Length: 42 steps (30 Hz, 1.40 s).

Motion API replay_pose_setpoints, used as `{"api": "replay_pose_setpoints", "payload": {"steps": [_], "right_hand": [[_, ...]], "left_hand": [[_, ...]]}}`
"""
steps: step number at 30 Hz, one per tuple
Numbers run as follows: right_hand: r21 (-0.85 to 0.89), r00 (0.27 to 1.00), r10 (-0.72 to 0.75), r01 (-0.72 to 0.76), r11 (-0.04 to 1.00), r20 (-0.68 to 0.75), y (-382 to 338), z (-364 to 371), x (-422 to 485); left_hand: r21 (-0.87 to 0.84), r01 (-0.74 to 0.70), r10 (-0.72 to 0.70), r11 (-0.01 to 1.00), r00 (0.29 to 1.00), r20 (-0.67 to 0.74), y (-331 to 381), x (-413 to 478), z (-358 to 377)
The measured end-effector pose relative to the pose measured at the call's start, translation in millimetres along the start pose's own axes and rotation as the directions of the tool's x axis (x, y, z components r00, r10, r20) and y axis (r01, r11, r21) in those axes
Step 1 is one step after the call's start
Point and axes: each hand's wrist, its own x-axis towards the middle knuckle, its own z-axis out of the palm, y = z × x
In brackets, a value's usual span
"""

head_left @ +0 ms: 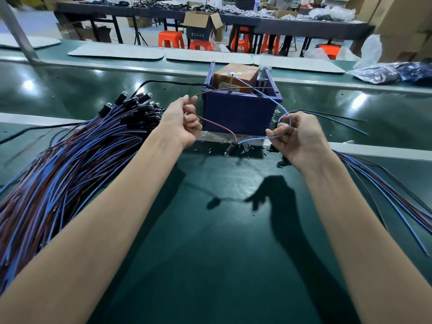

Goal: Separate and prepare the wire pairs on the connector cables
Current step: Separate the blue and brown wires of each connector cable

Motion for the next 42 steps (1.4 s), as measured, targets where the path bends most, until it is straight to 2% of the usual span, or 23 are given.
{"api": "replay_pose_setpoints", "payload": {"steps": [3,6,9,13,17,23,42], "right_hand": [[-0.063,1.000,-0.016,0.016,0.998,-0.012,-1,-1,-2],[-0.146,0.999,-0.034,0.039,0.989,0.036,-6,-3,-6],[-0.181,0.995,-0.066,0.078,0.981,0.070,-17,-9,-10],[-0.175,0.997,-0.073,0.075,0.982,0.017,-28,-15,-9],[-0.204,0.996,-0.083,0.074,0.976,-0.036,-26,-17,-6],[-0.238,0.993,-0.121,0.115,0.965,-0.012,-26,-23,-5],[0.006,0.977,-0.159,0.161,0.987,-0.143,-46,-34,-5]], "left_hand": [[0.021,0.004,-0.004,1.000,1.000,0.008,3,-1,-3],[0.042,0.023,-0.024,0.999,0.999,0.021,6,-1,-9],[0.197,0.043,-0.043,0.979,0.999,-0.004,7,-3,-11],[0.311,0.006,-0.006,0.950,1.000,-0.002,6,-6,-8],[0.241,0.007,-0.007,0.971,1.000,-0.003,8,-8,-7],[0.127,-0.036,0.046,0.991,0.996,-0.077,13,-11,-7],[0.030,-0.120,0.124,0.992,0.965,-0.231,21,-21,1]]}}
